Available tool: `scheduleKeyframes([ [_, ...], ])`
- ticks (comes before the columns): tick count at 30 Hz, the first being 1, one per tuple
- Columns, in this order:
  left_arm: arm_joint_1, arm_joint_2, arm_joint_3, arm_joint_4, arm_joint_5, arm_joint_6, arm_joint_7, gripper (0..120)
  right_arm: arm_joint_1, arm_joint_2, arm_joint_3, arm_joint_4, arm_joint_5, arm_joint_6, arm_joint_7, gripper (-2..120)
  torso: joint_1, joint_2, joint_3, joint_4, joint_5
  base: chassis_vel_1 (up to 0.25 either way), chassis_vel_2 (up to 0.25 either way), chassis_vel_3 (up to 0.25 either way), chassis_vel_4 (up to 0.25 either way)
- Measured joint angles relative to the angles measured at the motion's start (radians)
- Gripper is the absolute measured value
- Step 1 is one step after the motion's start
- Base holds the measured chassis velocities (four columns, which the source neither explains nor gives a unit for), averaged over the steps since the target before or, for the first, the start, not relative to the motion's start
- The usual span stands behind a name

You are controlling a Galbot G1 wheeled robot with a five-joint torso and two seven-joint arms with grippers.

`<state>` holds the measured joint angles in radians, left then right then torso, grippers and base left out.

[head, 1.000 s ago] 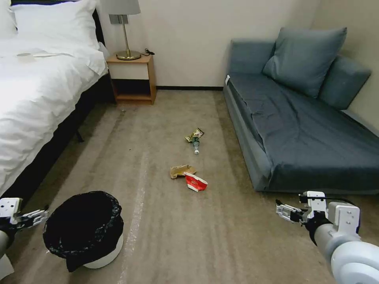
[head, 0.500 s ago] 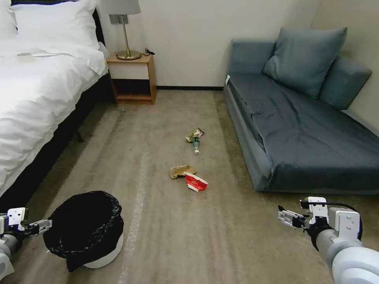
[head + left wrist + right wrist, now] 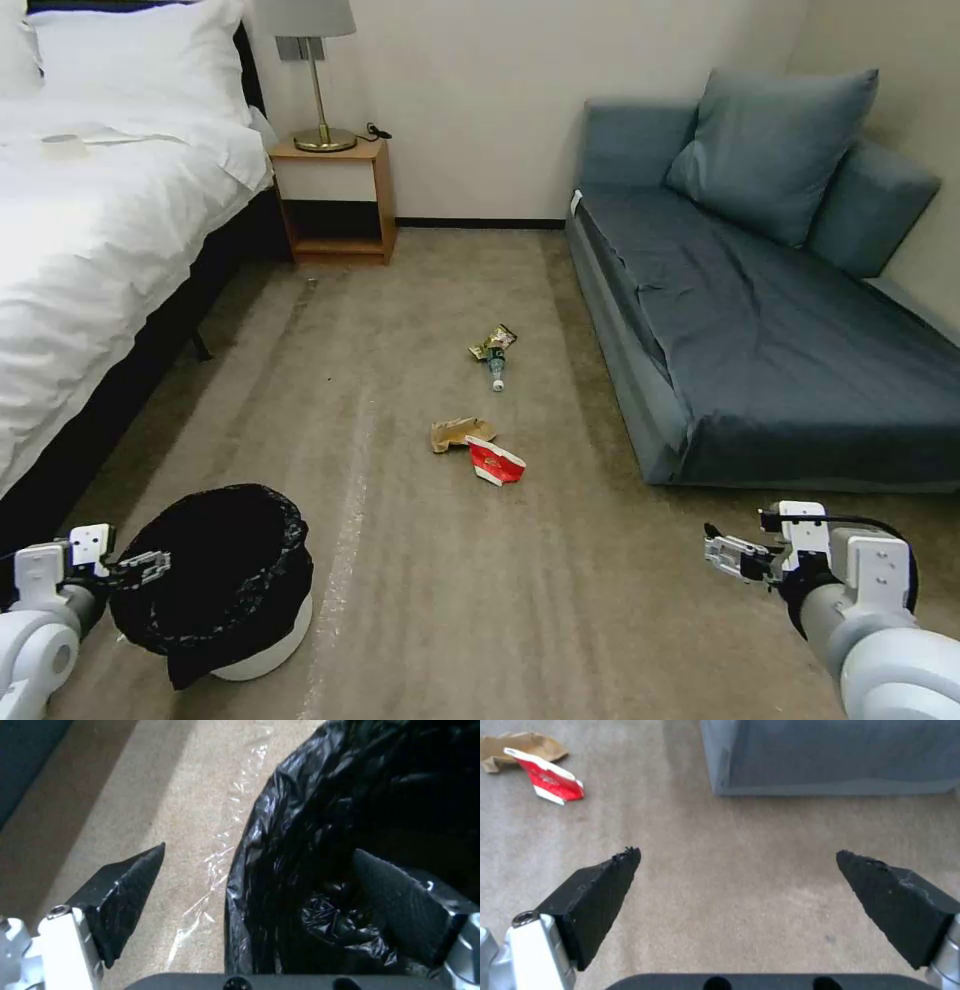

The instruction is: Pick up the trash bin, then pick up the garbage on the floor and place it into the trash bin.

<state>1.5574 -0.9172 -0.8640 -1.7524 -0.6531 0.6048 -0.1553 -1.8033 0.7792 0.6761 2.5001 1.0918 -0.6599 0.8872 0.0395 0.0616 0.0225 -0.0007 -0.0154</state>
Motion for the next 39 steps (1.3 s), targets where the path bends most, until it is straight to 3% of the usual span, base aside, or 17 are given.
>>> scheduleKeyframes([
  [4, -0.01, 0.001, 0.006, 0.041, 0.04, -0.026, 0.039, 99, -0.004, 0.003, 0.0, 0.0, -0.004, 0.001, -0.002, 100, 0.0, 0.0, 0.0, 0.0005, 0.0001, 0.0, 0.0, 0.0, 0.0],
  [7, -0.015, 0.002, 0.008, 0.057, 0.049, -0.042, 0.058, 90, -0.005, 0.005, 0.001, 0.0, -0.007, 0.001, -0.003, 100, 0.0, 0.0, 0.0, 0.0006, 0.0001, 0.0, 0.0, 0.0, 0.0],
  [10, -0.017, 0.004, 0.009, 0.071, 0.075, -0.058, 0.086, 75, -0.031, 0.048, -0.007, 0.0, -0.054, 0.003, -0.021, 100, 0.0, 0.0, 0.0, 0.0, 0.0004, 0.0, 0.0, 0.0, 0.0],
  [13, -0.017, 0.004, 0.009, 0.072, 0.079, -0.059, 0.09, 70, -0.033, 0.053, -0.008, 0.0, -0.06, 0.004, -0.023, 100, 0.0, 0.0, 0.0, 0.0001, 0.0002, 0.0, 0.0, 0.0, 0.0],
  [16, -0.019, 0.003, 0.01, 0.073, 0.083, -0.059, 0.09, 53, -0.035, 0.056, -0.008, 0.0, -0.063, 0.005, -0.025, 100, 0.0, 0.0, 0.0, 0.0005, 0.0001, 0.0, 0.0, 0.0, 0.0],
  [18, -0.019, 0.003, 0.011, 0.072, 0.084, -0.059, 0.09, 50, -0.035, 0.057, -0.008, 0.0, -0.063, 0.005, -0.025, 100, 0.0, 0.0, 0.0, 0.0005, 0.0, 0.0, 0.0, 0.0, 0.0],
  [20, -0.016, 0.004, 0.011, 0.062, 0.095, -0.058, 0.094, 39, -0.036, 0.058, -0.008, 0.0, -0.064, 0.005, -0.025, 100, 0.0, 0.0, 0.0, 0.0004, 0.0, 0.0, 0.0, 0.0, 0.0],
  [28, 0.001, 0.009, 0.005, 0.025, 0.126, -0.058, 0.112, 12, -0.04, 0.063, -0.008, 0.0, -0.066, 0.007, -0.025, 100, 0.0, 0.0, 0.0, 0.0003, 0.0001, 0.0, 0.0, 0.0, 0.0],
  [39, 0.025, -0.002, -0.01, 0.009, 0.182, -0.093, 0.136, 10, -0.065, 0.075, -0.001, 0.0, -0.079, 0.016, -0.025, 100, 0.0, 0.0, 0.0, 0.0002, 0.0001, 0.0, 0.0, 0.0, 0.0],
])
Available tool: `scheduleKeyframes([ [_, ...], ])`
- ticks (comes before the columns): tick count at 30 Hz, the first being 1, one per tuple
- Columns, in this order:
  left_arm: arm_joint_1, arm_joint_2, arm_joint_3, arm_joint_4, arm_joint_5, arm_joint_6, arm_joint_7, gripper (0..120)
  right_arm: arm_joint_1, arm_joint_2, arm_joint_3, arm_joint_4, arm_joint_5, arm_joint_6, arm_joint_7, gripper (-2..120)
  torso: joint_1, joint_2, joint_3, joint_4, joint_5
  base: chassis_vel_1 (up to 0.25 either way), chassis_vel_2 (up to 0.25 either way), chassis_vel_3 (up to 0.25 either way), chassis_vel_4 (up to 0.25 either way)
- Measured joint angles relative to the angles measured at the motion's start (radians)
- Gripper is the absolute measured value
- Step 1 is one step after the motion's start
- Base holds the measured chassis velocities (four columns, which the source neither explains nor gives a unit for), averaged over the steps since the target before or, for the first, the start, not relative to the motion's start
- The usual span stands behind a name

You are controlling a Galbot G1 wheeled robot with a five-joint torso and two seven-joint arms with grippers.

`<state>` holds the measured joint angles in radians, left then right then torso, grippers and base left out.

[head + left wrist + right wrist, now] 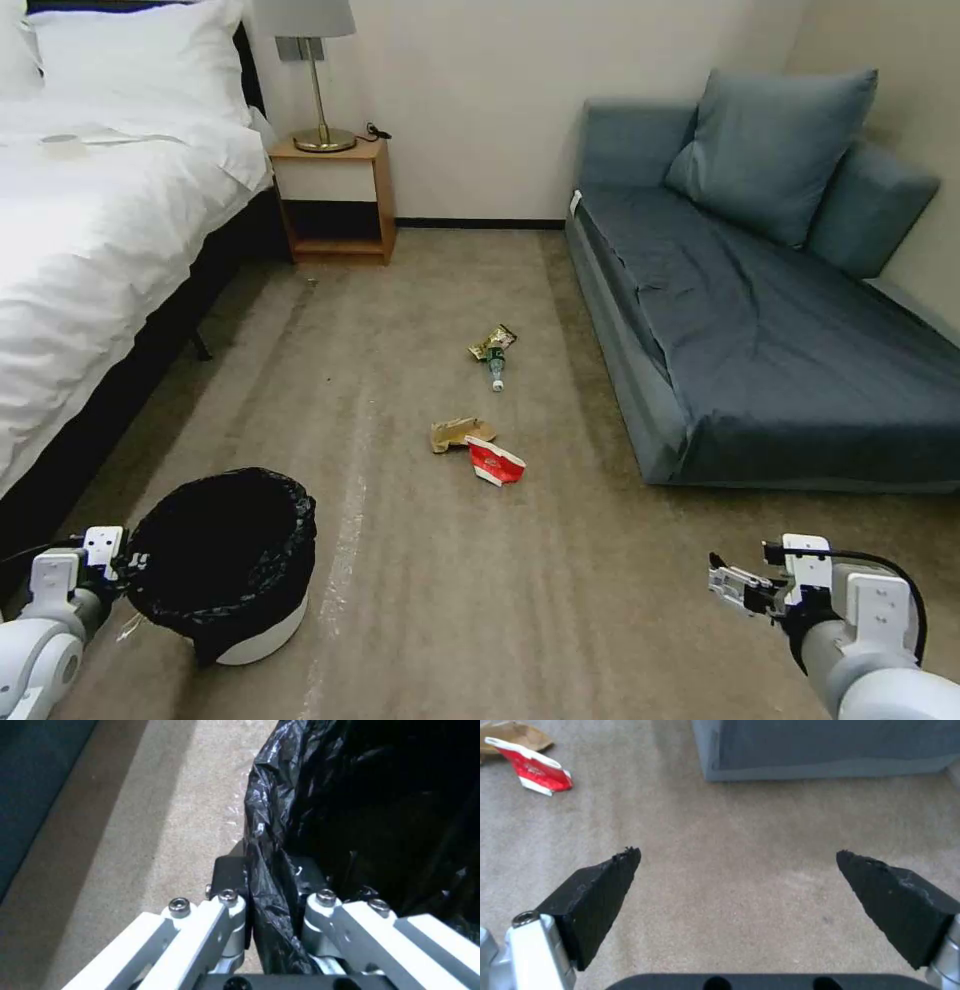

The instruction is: Pick up the trash bin, then pick up the garbage on the floor and place it into the trash bin.

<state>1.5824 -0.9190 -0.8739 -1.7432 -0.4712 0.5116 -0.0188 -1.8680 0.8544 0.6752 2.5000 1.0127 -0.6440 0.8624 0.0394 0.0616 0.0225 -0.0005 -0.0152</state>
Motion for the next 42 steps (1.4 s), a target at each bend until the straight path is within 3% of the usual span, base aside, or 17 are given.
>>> scheduleKeyframes([
  [5, 0.0, -0.006, -0.008, -0.01, 0.048, -0.053, 0.003, 10, -0.002, 0.001, 0.001, 0.0, -0.001, 0.001, 0.0, 100, 0.0, 0.0, 0.0, 0.0002, -0.0001, 0.0, 0.0, 0.0, 0.0],
  [12, -0.006, -0.003, -0.032, -0.043, 0.06, -0.052, 0.005, 8, -0.011, 0.015, 0.001, 0.0, -0.018, 0.0, -0.014, 100, 0.0, 0.0, 0.0, 0.0003, -0.0001, 0.0, 0.0, 0.0, 0.0],
  [17, -0.018, -0.007, -0.078, -0.1, 0.097, -0.073, 0.018, 6, -0.021, 0.029, 0.001, 0.0, -0.036, -0.004, -0.032, 100, 0.0, 0.0, 0.0, 0.0003, 0.0, 0.0, 0.0, 0.0, 0.0],
  [24, -0.032, -0.026, -0.111, -0.171, 0.085, -0.067, 0.017, 6, -0.017, 0.035, -0.007, 0.0, -0.04, -0.004, -0.055, 100, 0.0, 0.0, 0.0, 0.0001, 0.0001, 0.0, 0.0, 0.0, 0.0],
  [33, -0.041, -0.105, -0.15, -0.263, 0.06, -0.048, -0.001, 6, 0.017, 0.055, -0.046, 0.0, -0.052, 0.006, -0.089, 100, 0.0, 0.0, 0.0, 0.0002, 0.0, 0.0, 0.0, 0.0, 0.0],
  [38, -0.029, -0.157, -0.149, -0.309, 0.109, -0.058, 0.013, 6, 0.035, 0.078, -0.092, 0.0, -0.088, 0.022, -0.11, 100, 0.0, 0.0, 0.0, 0.0001, 0.0001, 0.0, 0.0, 0.0, 0.0],
  [42, -0.025, -0.166, -0.145, -0.32, 0.115, -0.06, 0.018, 6, 0.032, 0.089, -0.115, 0.0, -0.113, 0.026, -0.121, 100, 0.0, 0.0, 0.0, 0.0001, -0.0001, 0.0, 0.0, 0.0, 0.0],
])
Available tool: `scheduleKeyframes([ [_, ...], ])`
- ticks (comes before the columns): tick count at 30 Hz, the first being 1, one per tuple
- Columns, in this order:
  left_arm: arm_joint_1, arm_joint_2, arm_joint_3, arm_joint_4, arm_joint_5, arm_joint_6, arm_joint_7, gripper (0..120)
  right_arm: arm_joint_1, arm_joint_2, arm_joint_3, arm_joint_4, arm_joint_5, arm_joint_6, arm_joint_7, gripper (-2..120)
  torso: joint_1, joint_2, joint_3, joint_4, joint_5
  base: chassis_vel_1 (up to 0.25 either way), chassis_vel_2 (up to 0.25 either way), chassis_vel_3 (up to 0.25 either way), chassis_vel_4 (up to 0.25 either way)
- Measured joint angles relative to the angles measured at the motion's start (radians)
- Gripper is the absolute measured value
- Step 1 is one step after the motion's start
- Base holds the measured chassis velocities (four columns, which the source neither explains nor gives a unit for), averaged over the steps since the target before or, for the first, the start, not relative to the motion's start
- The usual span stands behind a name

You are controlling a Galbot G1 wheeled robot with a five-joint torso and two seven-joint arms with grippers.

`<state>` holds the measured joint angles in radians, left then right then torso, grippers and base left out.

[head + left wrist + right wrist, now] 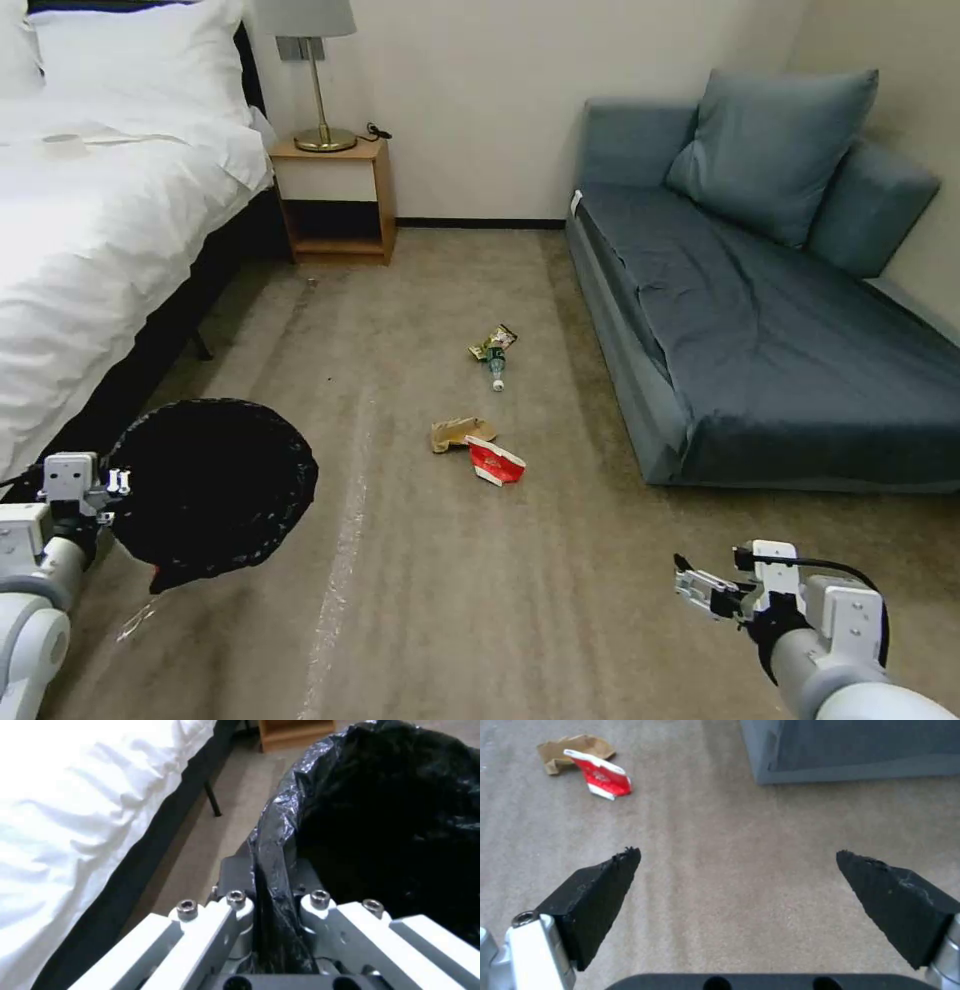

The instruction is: Pick up the trash bin, then pick up the garbage on the floor and place it into the trash bin.

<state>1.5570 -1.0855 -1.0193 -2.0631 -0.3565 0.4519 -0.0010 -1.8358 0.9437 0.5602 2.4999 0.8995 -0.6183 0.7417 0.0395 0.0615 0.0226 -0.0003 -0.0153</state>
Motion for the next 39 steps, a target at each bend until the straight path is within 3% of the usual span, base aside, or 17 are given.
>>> scheduleKeyframes([
  [14, 0.015, 0.01, -0.041, -0.011, -0.015, -0.019, 0.026, 6, -0.013, 0.006, -0.041, 0.0, -0.054, 0.014, -0.029, 100, 0.0, 0.0, 0.0, 0.0, 0.0001, 0.0, 0.0, 0.0, 0.0],
  [21, 0.025, 0.0, -0.043, -0.001, 0.016, -0.039, 0.055, 6, -0.002, 0.003, -0.058, -0.015, -0.069, 0.024, -0.037, 100, 0.0, 0.0, 0.0, -0.0001, 0.0, 0.0, 0.0, 0.0, 0.0],
  [23, 0.031, 0.0, -0.051, 0.016, 0.042, -0.061, 0.095, 6, 0.013, 0.0, -0.065, -0.03, -0.067, 0.029, -0.039, 100, 0.0, 0.0, 0.0, 0.0, 0.0, 0.0, 0.0, 0.0, 0.0],
  [39, 0.016, 0.009, -0.046, 0.051, 0.048, -0.083, 0.115, 6, 0.065, 0.001, -0.106, -0.089, -0.059, 0.028, -0.035, 100, 0.0, 0.0, 0.0, 0.0001, 0.0, -0.01, 0.008, 0.011, -0.01],
])
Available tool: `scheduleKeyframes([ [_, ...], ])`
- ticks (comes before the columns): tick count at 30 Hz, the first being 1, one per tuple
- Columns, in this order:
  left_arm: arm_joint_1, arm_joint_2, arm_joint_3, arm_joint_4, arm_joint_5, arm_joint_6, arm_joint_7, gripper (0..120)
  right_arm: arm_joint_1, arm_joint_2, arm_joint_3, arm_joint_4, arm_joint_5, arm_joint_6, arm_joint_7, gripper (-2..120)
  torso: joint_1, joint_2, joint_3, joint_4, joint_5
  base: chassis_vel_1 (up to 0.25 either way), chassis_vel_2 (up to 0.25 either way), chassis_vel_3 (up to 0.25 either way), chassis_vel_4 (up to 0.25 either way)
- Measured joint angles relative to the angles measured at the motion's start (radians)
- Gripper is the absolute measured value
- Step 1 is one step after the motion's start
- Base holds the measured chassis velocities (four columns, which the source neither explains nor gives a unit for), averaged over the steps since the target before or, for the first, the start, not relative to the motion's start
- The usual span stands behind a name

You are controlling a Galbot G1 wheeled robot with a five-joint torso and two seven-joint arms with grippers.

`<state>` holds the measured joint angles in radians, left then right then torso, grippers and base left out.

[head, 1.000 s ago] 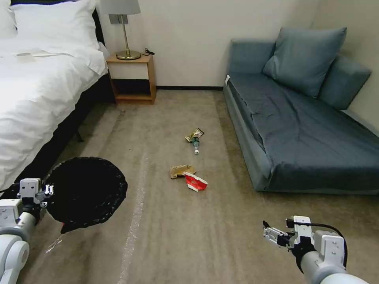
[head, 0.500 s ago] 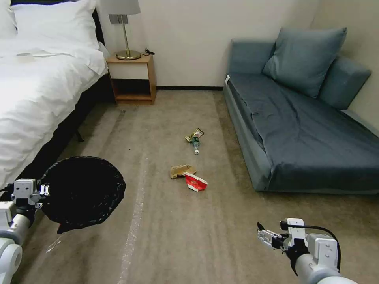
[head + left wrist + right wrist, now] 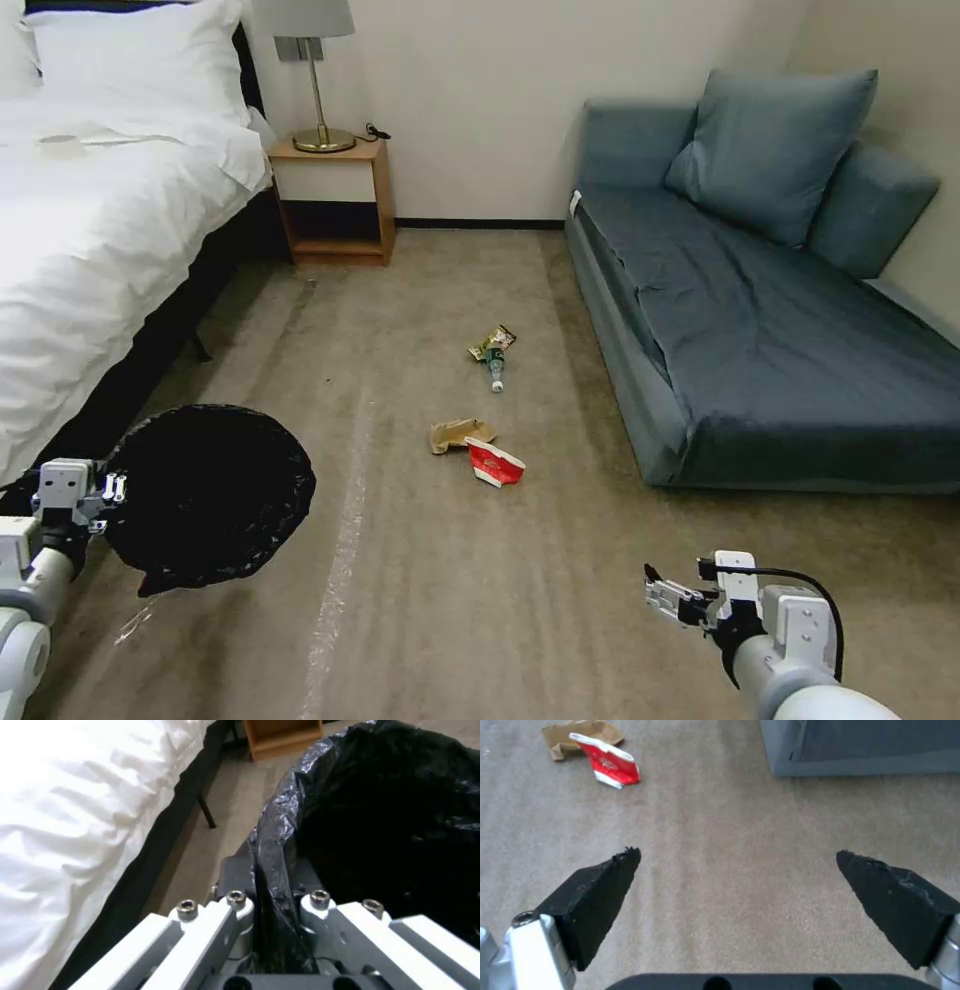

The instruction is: Pick up the trash bin, then pick up the garbage on the floor and place it into the trash bin.

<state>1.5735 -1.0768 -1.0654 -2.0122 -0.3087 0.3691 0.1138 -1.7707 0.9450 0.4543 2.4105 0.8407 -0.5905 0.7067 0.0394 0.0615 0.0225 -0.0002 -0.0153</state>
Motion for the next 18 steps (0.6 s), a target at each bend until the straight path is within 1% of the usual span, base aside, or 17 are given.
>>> scheduleKeyframes([
  [9, -0.009, 0.017, 0.001, 0.011, -0.002, -0.005, 0.005, 6, 0.021, 0.007, -0.015, -0.016, 0.001, 0.0, 0.003, 100, 0.0, 0.0, 0.0, -0.0001, 0.0, -0.08, 0.079, 0.075, -0.08],
  [18, -0.012, 0.021, 0.0, 0.023, -0.003, -0.012, 0.008, 6, 0.039, 0.007, -0.033, -0.032, 0.002, -0.002, 0.007, 100, 0.0, 0.0, 0.0, -0.0001, -0.0001, -0.073, 0.076, 0.063, -0.069],
])
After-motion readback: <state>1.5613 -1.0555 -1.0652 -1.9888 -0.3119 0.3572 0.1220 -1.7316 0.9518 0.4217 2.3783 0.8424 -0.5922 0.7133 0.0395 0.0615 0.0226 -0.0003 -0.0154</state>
